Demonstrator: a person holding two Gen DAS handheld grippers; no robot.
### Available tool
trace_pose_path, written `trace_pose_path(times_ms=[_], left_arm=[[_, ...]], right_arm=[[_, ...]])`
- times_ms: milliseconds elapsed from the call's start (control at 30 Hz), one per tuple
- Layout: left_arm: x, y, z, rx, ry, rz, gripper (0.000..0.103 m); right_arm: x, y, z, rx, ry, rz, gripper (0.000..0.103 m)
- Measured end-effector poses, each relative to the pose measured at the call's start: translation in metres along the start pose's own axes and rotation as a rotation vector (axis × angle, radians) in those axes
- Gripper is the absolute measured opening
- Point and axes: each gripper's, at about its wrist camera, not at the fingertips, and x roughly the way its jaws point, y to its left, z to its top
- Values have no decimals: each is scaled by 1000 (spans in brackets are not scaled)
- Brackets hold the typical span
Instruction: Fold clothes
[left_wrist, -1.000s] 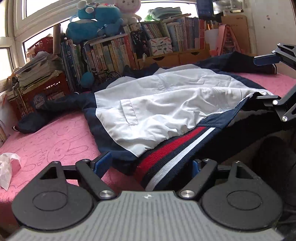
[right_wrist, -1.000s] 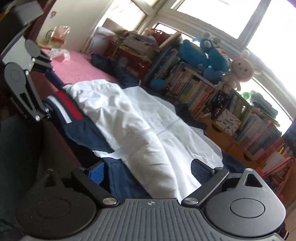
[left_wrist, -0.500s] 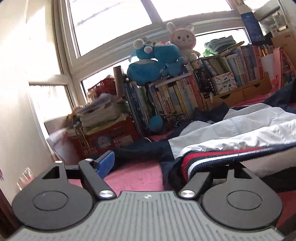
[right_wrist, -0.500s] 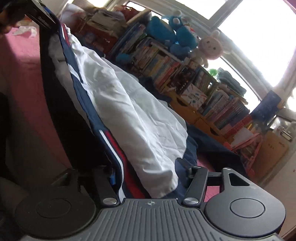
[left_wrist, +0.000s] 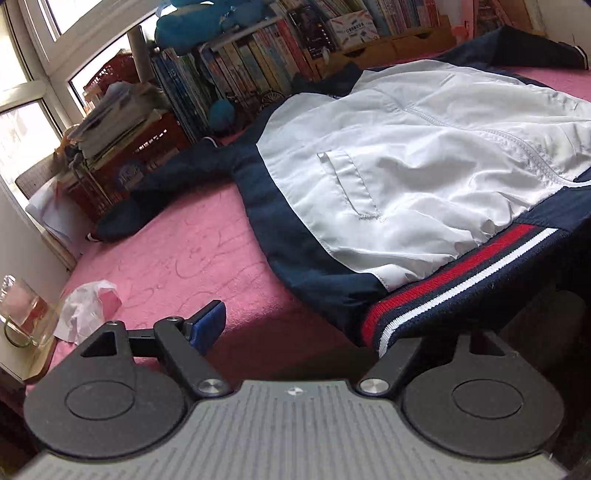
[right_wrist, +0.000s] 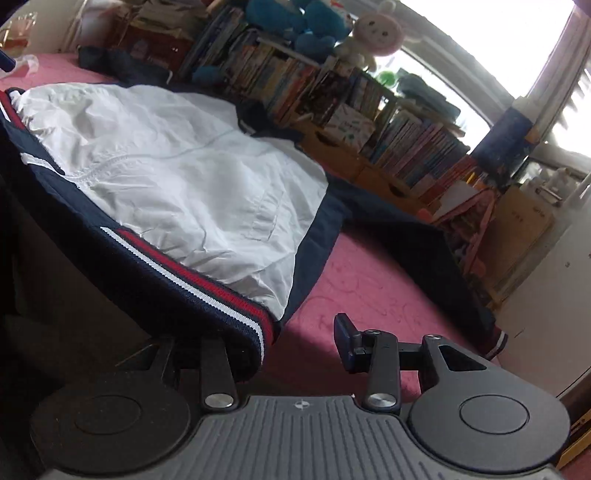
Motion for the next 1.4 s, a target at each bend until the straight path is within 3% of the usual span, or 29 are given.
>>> trace_pose_path(times_ms=[133,267,367,400,467,500,567,633,867,1033,1167,1200,1233,1267,1333,1400], left_arm=[[6,13,-1,17,8,-106,80],[-6,48,2,-28,-8,-279,80],[-18,82,5,-155,-9,-425,80],[-20,93,5,-204,-1,-464,81],[-16,110,-3,-308,55,-564,92],[-14,112,-9,-345,87,-579,94],[-10,105,-19,-339,183,-560,95],[-14,92,-25,-263,220,-493,94],[22,102,32,-359,41,-490,97],[48,110,73,-428,-89,-488,100],[68,116,106,-483,-193,-485,100],[77,115,111,-492,-195,-482,100],[87,115,117,-501,-196,-479,99],[96,114,122,-510,-197,-475,99],[115,113,133,-528,-199,-469,99],[131,116,138,-546,-196,-453,99]], right_arm=[[4,-3,-9,34,39,118,42],[4,-55,-2,241,88,423,75],[-5,-97,-2,376,61,587,83],[-8,-111,-2,423,36,605,87],[-14,-136,0,521,-35,599,94],[-10,-143,2,565,-66,574,98],[2,-154,6,647,-118,518,101],[20,-157,13,698,-138,470,101],[126,-122,50,683,-29,339,99],[194,-147,66,898,14,264,99],[249,-167,83,938,57,195,101],[265,-170,88,936,83,214,88],[282,-173,95,932,113,241,68],[296,-175,104,901,143,249,11],[313,-175,126,803,170,232,9],[314,-179,146,676,99,116,9]])
